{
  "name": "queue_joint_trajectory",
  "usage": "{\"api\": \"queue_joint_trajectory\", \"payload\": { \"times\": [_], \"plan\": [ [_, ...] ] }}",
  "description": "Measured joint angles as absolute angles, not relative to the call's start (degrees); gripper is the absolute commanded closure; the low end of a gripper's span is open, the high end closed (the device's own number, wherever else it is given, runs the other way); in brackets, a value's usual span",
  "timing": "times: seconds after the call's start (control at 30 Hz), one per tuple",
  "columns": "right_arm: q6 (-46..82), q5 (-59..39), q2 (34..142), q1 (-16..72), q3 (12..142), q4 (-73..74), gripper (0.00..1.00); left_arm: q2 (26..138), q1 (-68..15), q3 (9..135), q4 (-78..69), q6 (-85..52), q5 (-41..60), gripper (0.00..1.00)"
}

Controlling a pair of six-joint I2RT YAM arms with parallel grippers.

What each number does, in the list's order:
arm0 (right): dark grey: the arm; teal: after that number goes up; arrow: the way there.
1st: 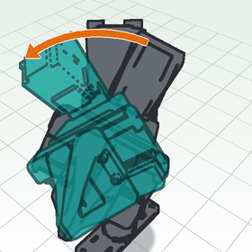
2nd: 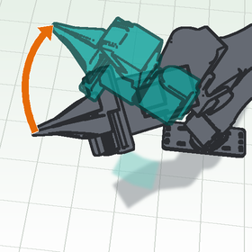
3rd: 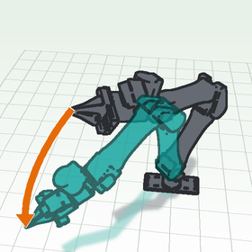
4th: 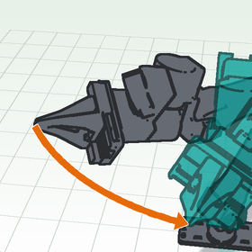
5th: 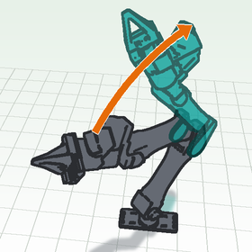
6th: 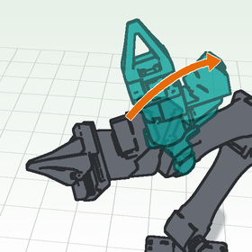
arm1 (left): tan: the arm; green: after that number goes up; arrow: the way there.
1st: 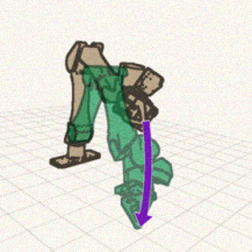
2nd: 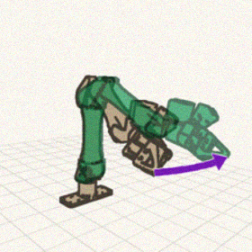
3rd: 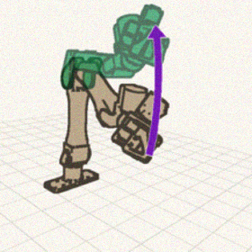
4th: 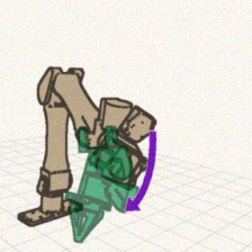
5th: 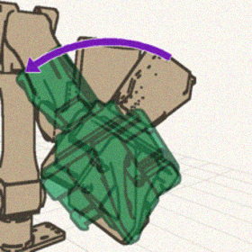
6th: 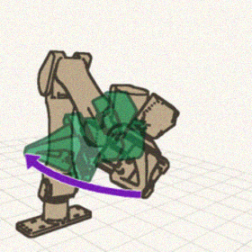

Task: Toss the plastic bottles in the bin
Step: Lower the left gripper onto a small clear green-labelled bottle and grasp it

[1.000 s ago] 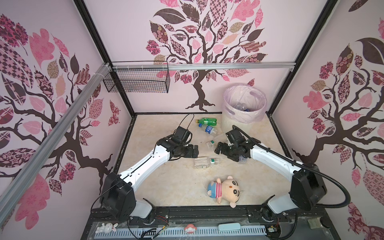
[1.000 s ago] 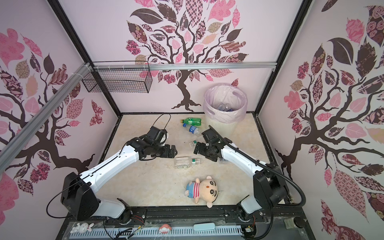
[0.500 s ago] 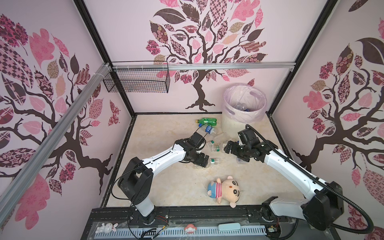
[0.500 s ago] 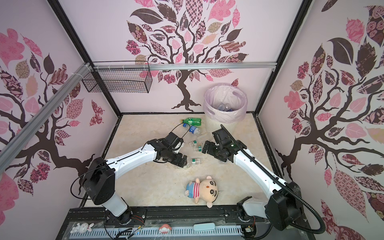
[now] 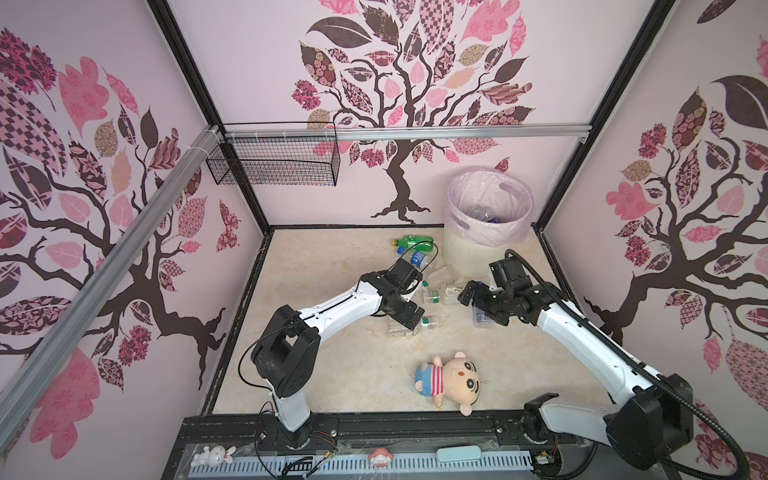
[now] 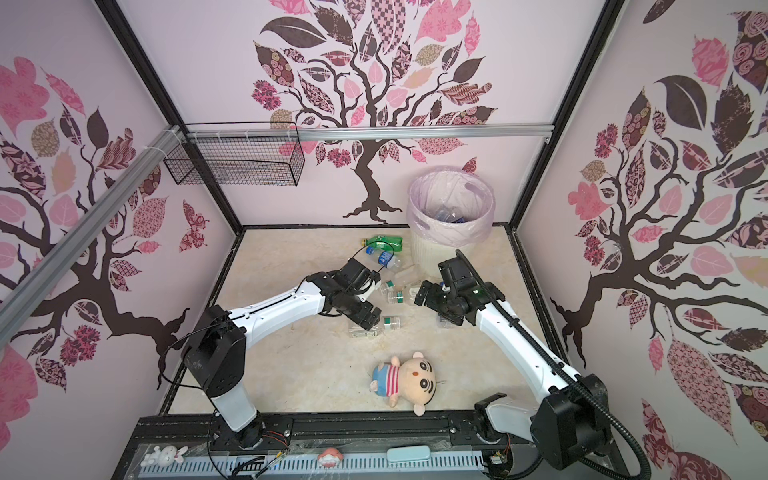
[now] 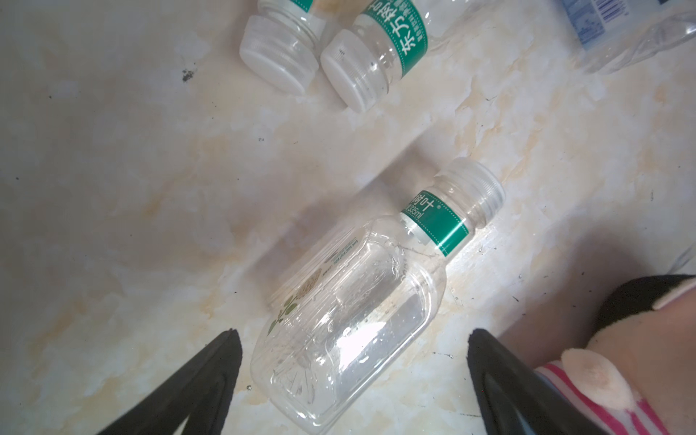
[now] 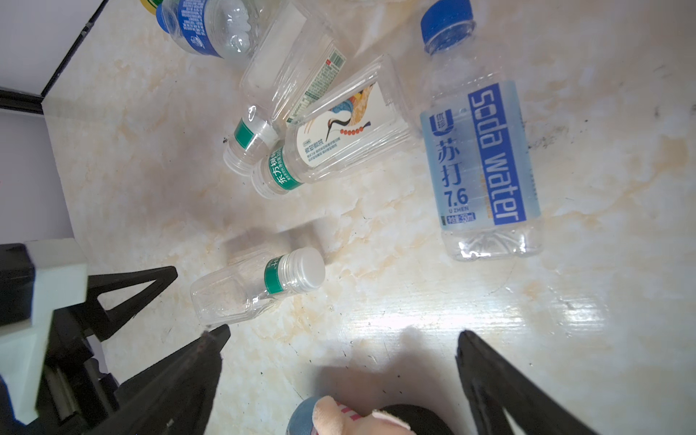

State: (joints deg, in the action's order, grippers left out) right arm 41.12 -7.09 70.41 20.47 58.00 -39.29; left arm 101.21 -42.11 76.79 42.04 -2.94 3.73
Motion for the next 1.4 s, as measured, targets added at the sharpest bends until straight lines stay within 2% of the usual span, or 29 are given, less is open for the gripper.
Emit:
{"api": "queue_joint_trajectory", "payload": {
  "times": [0.57,0.83,1.07,1.2,1.4],
  "plan": [
    [39.40,-8.86,70.22,18.55,58.00,-41.56,0.00,107.28,-46.89,76.79,40.21,2.79,-1.50,0.03],
    [38.92,-9.37,68.95,17.43,57.47,-42.02,0.00,108.07,-46.81,76.31,39.00,1.91,-3.40,0.12],
    [38.79,-10.59,68.95,17.08,57.04,-41.56,0.01,107.96,-46.81,72.60,38.35,0.75,-3.88,0.13],
    [38.79,-11.33,68.97,17.06,56.58,-41.01,0.01,107.26,-46.81,71.02,38.13,-0.25,-3.81,0.19],
    [38.79,-12.25,69.01,17.06,56.58,-40.36,0.00,106.34,-46.81,69.36,37.71,-2.15,-3.01,0.35]
  ]
}}
